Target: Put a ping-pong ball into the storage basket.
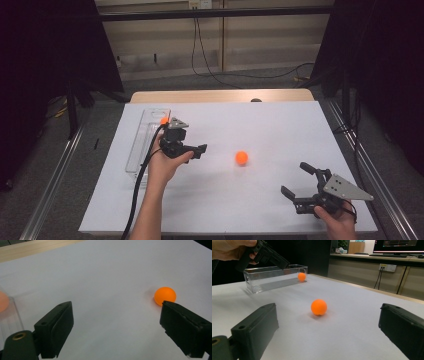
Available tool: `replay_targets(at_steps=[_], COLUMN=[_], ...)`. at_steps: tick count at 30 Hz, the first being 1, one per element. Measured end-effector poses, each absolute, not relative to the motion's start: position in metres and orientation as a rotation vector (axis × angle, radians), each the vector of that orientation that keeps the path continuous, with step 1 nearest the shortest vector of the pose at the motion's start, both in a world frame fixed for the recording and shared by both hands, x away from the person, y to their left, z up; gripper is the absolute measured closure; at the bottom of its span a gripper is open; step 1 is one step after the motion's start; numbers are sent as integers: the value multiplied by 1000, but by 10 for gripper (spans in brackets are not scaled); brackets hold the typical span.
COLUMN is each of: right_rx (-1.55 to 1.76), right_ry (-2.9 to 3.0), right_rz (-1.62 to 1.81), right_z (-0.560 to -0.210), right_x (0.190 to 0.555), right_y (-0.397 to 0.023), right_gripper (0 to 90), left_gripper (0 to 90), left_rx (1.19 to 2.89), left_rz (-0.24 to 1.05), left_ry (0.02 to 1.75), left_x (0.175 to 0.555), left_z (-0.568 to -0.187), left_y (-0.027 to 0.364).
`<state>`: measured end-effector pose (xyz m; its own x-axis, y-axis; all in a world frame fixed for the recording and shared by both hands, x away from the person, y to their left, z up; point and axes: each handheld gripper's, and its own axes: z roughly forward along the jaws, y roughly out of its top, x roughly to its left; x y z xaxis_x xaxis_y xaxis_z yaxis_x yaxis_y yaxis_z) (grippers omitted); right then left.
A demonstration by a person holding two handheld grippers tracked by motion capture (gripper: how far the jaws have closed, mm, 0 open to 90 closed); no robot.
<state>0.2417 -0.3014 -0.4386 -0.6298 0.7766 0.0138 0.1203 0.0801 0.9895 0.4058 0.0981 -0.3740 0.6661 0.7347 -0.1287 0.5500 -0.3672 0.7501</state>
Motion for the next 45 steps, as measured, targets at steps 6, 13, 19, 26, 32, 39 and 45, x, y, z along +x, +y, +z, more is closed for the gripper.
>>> replay_targets(at_steps=[6, 13, 19, 26, 32, 39, 45], right_rx=[884, 886, 883, 885, 886, 886, 882], right_ry=[1831, 1829, 1830, 1830, 1829, 1830, 1831], right_rz=[1591, 1588, 1584, 1587, 1587, 1585, 1582], right_z=[-439, -439, -439, -439, -439, -439, -439], right_x=[242, 242, 243, 243, 243, 243, 243], right_y=[-301, -301, -301, -301, -301, -301, -301], right_gripper=[19, 19, 19, 19, 19, 19, 19], left_gripper=[118, 115, 114, 112, 112, 109, 109], left_rx=[2078, 2088, 2114, 2122, 2112, 2128, 2117], left_rz=[286, 279, 267, 261, 245, 235, 240], left_ry=[976, 958, 939, 922, 919, 906, 902], left_x=[405, 405, 406, 405, 405, 405, 404], left_z=[-375, -378, -383, -386, -388, -388, -388], left_y=[93, 86, 79, 73, 69, 68, 65])
